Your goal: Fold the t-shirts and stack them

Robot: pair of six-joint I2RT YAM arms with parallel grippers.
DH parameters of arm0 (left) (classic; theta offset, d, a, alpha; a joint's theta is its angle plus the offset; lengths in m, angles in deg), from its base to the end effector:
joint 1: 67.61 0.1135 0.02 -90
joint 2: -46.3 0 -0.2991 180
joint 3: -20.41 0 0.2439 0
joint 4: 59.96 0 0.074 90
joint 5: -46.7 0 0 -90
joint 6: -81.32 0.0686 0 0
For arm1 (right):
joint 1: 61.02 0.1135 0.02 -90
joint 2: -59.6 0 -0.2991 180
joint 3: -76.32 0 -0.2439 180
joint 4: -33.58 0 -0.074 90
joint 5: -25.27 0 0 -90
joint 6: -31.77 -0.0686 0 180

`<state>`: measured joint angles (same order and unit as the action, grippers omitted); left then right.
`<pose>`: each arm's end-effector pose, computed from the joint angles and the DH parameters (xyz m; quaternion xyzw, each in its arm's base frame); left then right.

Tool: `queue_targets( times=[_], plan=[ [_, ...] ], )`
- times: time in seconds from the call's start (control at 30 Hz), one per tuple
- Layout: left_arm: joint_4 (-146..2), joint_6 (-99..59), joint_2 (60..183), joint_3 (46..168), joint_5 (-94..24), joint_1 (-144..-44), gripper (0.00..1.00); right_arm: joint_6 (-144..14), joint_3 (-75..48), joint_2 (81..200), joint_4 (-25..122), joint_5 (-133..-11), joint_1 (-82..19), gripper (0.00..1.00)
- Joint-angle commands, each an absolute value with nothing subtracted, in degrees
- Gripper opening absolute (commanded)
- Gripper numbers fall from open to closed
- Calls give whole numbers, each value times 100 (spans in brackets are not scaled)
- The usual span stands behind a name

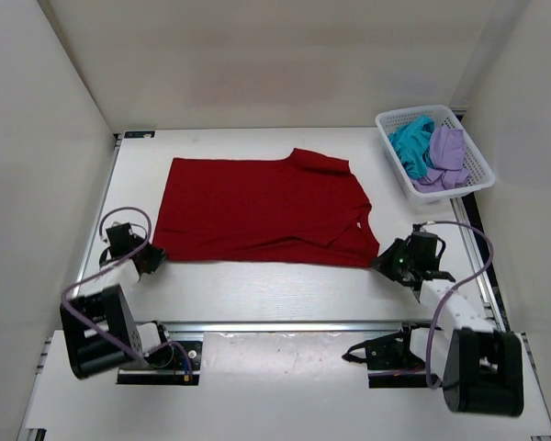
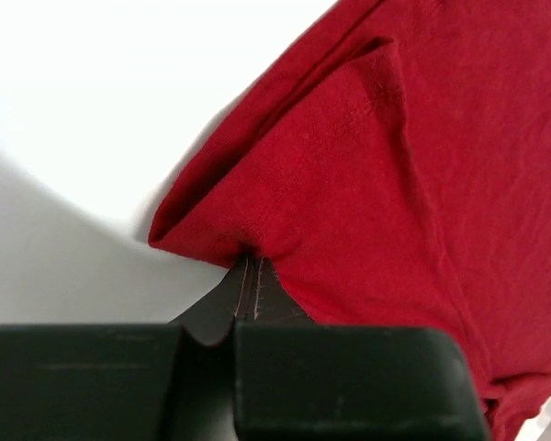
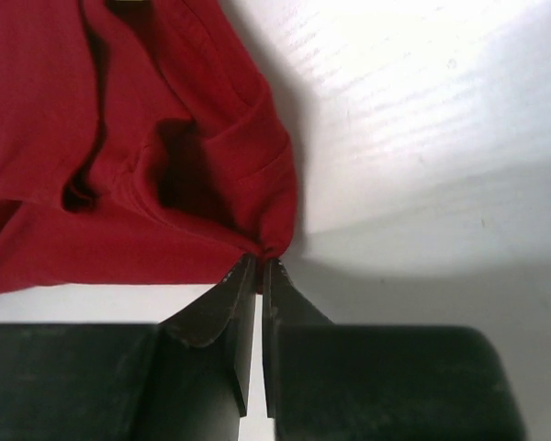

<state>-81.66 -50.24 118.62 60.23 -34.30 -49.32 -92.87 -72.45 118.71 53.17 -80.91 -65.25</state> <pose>0.2102 0.0582 0.1525 -0.4524 0.8342 -0.1349 0.2851 0.1775 0.0060 0.1530 0.2589 0.8870 0.2207 0.3121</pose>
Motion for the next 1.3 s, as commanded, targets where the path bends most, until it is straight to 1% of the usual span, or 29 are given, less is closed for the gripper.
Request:
queue_targets(
  times=[0.0, 0.07, 0.1, 0.17, 0.2, 0.23, 0.27, 0.3, 0.33, 0.4, 0.43, 0.47, 0.5, 0.53, 0.6, 0.63, 0.67, 0.7, 0.73, 0.77, 0.8, 0.87, 0.97, 1.1, 1.2, 1.27],
  plan=[
    [-8817, -4762, 11014, 5628, -3644, -4810, 0, -9383, -7406, 11174, 5836, -7783, -6585, 0],
    [-9027, -4753, 10688, 5505, -3740, -4836, 0, -9444, -7476, 10900, 6082, -7695, -6638, 0],
    [-9150, -4701, 10538, 5504, -3767, -4827, 3, -9462, -7485, 10708, 6144, -7616, -6630, 0],
    [-9282, -4691, 10414, 5539, -3724, -4818, 12, -9453, -7450, 10540, 6250, -7484, -6612, 0],
    [-9344, -4700, 10353, 5539, -3662, -4792, 24, -9401, -7398, 10539, 6259, -7553, -6629, 10],
    [-9336, -4657, 10317, 5574, -3609, -4853, 43, -9357, -7284, 10609, 6268, -7571, -6621, 14],
    [-9336, -4639, 10273, 5653, -3609, -4897, 52, -9330, -7205, 10583, 6337, -7537, -6630, 24],
    [-9344, -4595, 10229, 5723, -3626, -4967, 64, -9295, -7099, 10557, 6390, -7597, -6595, 31],
    [-9379, -4621, 10203, 5863, -3635, -4985, 72, -9321, -6977, 10487, 6426, -7580, -6551, 34],
    [-9327, -4586, 10098, 6153, -3653, -5177, 74, -9269, -6775, 10381, 6575, -7580, -6498, 41],
    [-9344, -4586, 10019, 6224, -3740, -5257, 72, -9243, -6643, 10346, 6549, -7580, -6402, 42],
    [-9223, -4569, 10001, 6268, -3758, -5466, 69, -9303, -6633, 10328, 6479, -7545, -6332, 42],
    [-8995, -4499, 9966, 6234, -3697, -5782, 60, -9391, -6572, 10311, 6305, -7502, -6139, 43],
    [-8845, -4515, 10000, 6312, -3871, -6211, 58, -9531, -6580, 10363, 6094, -7432, -5746, 44],
    [-8712, -4516, 10149, 6461, -4153, -7151, 58, -9681, -6554, 10817, 5645, -7151, -5059, 32],
    [-8642, -4559, 10315, 6506, -4319, -7791, 56, -9734, -6423, 11003, 5487, -6932, -4552, 19],
    [-8502, -4533, 10352, 6524, -4625, -8093, 53, -9613, -6239, 11431, 5381, -6939, -4286, 13],
    [-8448, -4551, 10535, 6654, -4724, -8645, 52, -9577, -6159, 11871, 5206, -7034, -4213, 3],
    [-8283, -4568, 10728, 6629, -4838, -9050, 50, -9533, -5958, 12093, 5056, -7253, -4160, 0],
    [-8142, -4551, 10913, 6673, -4848, -9350, 49, -9454, -5799, 12469, 4907, -7403, -4195, 0],
    [-7923, -4603, 10975, 6656, -4805, -9440, 48, -9427, -5667, 12760, 4871, -7422, -4195, 4],
    [-7632, -4664, 11239, 6498, -4603, -9546, 47, -9348, -5526, 13114, 4818, -7527, -4204, 19],
    [-7220, -4735, 11415, 6322, -4383, -9564, 46, -9374, -5455, 13483, 4546, -7694, -4134, 31],
    [-6945, -4823, 11459, 6137, -4382, -9915, 44, -9444, -5508, 13887, 4352, -7878, -4081, 34],
    [-6893, -4849, 11451, 6093, -4356, -10161, 44, -9523, -5551, 14002, 4308, -7941, -4107, 32],
    [-6779, -4911, 11442, 5996, -4347, -10171, 44, -9524, -5586, 14011, 4264, -7923, -4125, 32]
  ],
)
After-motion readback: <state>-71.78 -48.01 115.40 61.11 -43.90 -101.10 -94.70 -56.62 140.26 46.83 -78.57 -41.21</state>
